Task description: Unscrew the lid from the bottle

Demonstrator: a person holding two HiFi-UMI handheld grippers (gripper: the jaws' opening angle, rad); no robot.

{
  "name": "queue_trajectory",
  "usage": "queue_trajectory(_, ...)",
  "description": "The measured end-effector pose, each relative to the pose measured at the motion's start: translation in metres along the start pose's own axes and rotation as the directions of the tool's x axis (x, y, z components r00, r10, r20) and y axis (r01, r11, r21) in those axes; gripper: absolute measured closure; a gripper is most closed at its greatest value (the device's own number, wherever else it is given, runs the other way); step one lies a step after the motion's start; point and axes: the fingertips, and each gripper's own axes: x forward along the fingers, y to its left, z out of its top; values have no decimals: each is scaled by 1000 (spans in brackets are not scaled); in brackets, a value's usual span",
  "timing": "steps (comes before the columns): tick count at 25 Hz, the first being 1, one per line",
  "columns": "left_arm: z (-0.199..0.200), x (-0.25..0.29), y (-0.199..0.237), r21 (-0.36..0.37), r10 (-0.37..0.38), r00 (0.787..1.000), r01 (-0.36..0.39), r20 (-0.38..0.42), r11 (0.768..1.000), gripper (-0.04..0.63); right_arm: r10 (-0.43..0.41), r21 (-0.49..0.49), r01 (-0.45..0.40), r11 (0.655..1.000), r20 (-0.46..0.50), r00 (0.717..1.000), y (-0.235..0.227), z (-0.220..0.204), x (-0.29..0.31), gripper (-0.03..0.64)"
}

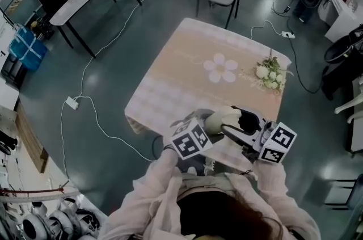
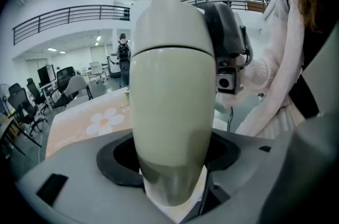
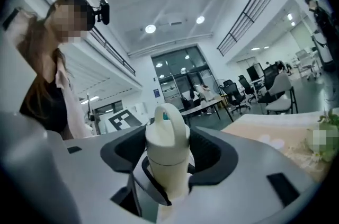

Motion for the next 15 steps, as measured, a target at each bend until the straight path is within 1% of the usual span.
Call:
queue_trajectory(1, 0, -1, -4, 17, -31, 1000, 32, -2, 999, 279, 34, -24, -34, 999, -13, 999, 3, 0, -1, 341)
queue_trajectory(3, 1, -6, -18, 62, -138, 990, 137, 11, 989, 279, 140, -96, -142, 985, -36, 990, 17, 0, -4, 342)
queue_trajectory(4, 3, -9, -28, 94, -207, 978, 204, 21, 974, 279, 205, -145, -209, 967, -44, 978, 27, 1, -6, 342)
queue_trajectory(6, 5, -17, -47, 163, -331, 943, 322, 35, 933, 279, 320, -218, -324, 921, -53, 946, 47, 3, -10, 344)
queue_trajectory(7, 5, -19, -52, 183, -363, 931, 350, 41, 919, 279, 348, -227, -351, 908, -54, 936, 52, 4, -10, 342)
queue_trajectory(8, 5, -20, -51, 182, -366, 929, 351, 50, 918, 279, 343, -223, -346, 912, -52, 938, 51, 5, -9, 342)
queue_trajectory(9, 5, -19, -46, 158, -340, 938, 327, 62, 932, 279, 306, -205, -308, 929, -43, 951, 44, 5, -8, 341)
queue_trajectory(10, 5, -17, -37, 117, -292, 954, 282, 74, 952, 279, 246, -173, -247, 954, -26, 969, 33, 5, -6, 331)
queue_trajectory(11, 4, -14, -27, 69, -229, 970, 224, 82, 972, 279, 176, -125, -175, 976, -4, 984, 21, 5, -5, 300)
queue_trajectory(12, 3, -12, -16, 22, -160, 984, 159, 82, 987, 279, 109, -67, -108, 992, 17, 994, 10, 5, -4, 257)
queue_trajectory(13, 1, -10, -6, -16, -94, 993, 96, 73, 995, 279, 52, -5, -52, 999, 34, 998, 2, 5, -2, 249)
queue_trajectory(14, -1, -9, 2, -39, -40, 998, 42, 58, 998, 279, 10, 50, -12, 999, 44, 999, -4, 4, -1, 250)
queue_trajectory(15, -3, -7, 7, -45, -1, 999, 3, 40, 999, 279, -16, 86, 12, 996, 44, 999, -7, 3, 1, 262)
